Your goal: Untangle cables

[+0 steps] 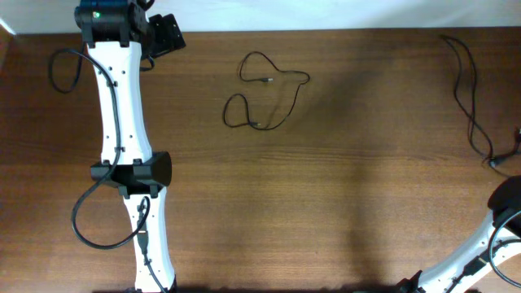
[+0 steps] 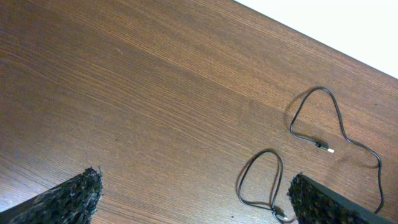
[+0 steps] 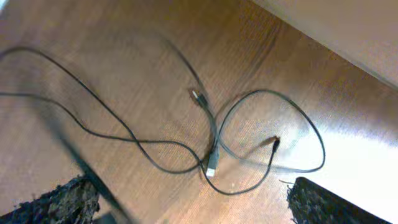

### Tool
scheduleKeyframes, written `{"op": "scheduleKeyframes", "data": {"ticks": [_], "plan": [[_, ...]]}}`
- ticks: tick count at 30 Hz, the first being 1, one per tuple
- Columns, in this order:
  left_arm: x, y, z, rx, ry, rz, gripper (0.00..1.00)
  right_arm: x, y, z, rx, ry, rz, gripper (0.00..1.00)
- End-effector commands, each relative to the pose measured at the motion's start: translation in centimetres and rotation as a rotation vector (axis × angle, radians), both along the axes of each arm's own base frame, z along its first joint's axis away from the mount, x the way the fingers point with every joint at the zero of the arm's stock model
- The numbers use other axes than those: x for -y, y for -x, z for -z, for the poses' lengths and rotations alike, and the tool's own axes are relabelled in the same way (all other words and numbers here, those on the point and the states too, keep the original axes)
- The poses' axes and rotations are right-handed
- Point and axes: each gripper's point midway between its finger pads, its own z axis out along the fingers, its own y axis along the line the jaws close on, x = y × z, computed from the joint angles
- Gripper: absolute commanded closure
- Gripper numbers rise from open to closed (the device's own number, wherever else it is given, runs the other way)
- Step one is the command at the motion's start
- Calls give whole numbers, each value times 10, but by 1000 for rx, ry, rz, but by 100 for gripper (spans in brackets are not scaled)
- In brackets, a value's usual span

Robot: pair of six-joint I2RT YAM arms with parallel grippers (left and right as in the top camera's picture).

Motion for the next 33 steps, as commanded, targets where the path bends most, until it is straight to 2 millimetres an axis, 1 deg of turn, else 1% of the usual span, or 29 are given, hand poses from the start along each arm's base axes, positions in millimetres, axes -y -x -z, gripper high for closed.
{"op": "scheduleKeyframes", "data": {"ticks": [1,2,4,5,6,7,8,10,11,12,13,14,15,16,17,18,19,20,21,23,24,25,26,27,28,29,31,32,33], "plan": [[4,2,-6,10,-2,23,1,-6,0,-3,7,-17,-14,1],[4,2,-6,11,-2,23,1,-15,-8,-2,36,-56,-76,1],[4,2,-6,10,-2,23,1,-28,-15,-1,68,-109,-137,1],[4,2,-6,11,-2,23,1,-45,-25,-3,116,-172,-245,1],[4,1,-6,12,-3,26,0,-88,-41,-9,207,-304,-449,1],[4,1,-6,12,-2,28,0,-116,-48,-11,224,-353,-563,1],[12,1,-6,12,19,90,0,-163,-58,-10,196,-399,-683,1],[21,1,-6,11,7,184,1,-266,-83,-8,135,-423,-901,1],[23,1,-6,9,3,191,1,-301,-87,-4,85,-406,-933,0],[23,1,-5,8,4,191,1,-336,-90,5,19,-370,-906,0],[22,0,-3,3,3,191,1,-377,-94,14,-1,-390,-903,4],[22,-2,6,-14,3,189,1,-430,-102,36,-1,-417,-928,9],[22,-4,11,-24,4,189,1,-463,-106,62,-7,-444,-926,14],[22,-5,13,-24,3,189,0,-484,-106,84,-14,-462,-918,20],[22,-10,10,0,1,189,1,-515,-104,114,-12,-478,-918,30],[22,-15,7,21,-11,210,1,-522,-102,130,-26,-444,-892,33],[24,-14,-5,55,-35,266,2,-527,-93,151,-63,-386,-869,36],[28,-10,-25,103,-41,310,1,-533,-91,159,-63,-381,-882,39],[28,0,-54,160,-48,312,1,-539,-90,166,-54,-384,-883,43],[28,24,-99,243,-61,310,0,-551,-91,174,-26,-384,-903,53],[27,29,-107,257,-64,308,0,-551,-91,180,-32,-374,-903,55],[24,36,-113,260,-77,298,0,-550,-89,192,-56,-369,-898,58],[24,37,-111,247,-77,297,0,-550,-89,200,-70,-369,-896,59],[24,36,-105,228,-74,298,0,-551,-92,204,-66,-368,-899,63],[24,32,-93,191,-69,299,0,-551,-92,198,-66,-358,-927,82],[24,30,-85,171,-66,300,0,-552,-94,185,-69,-345,-973,96],[24,26,-75,145,-62,301,1,-553,-97,130,-53,-305,-1067,96],[24,25,-72,133,-60,301,1,-552,-95,85,-24,-281,-1130,96],[25,25,-69,125,-59,301,1,-548,-82,37,-8,-252,-1192,96]]}}
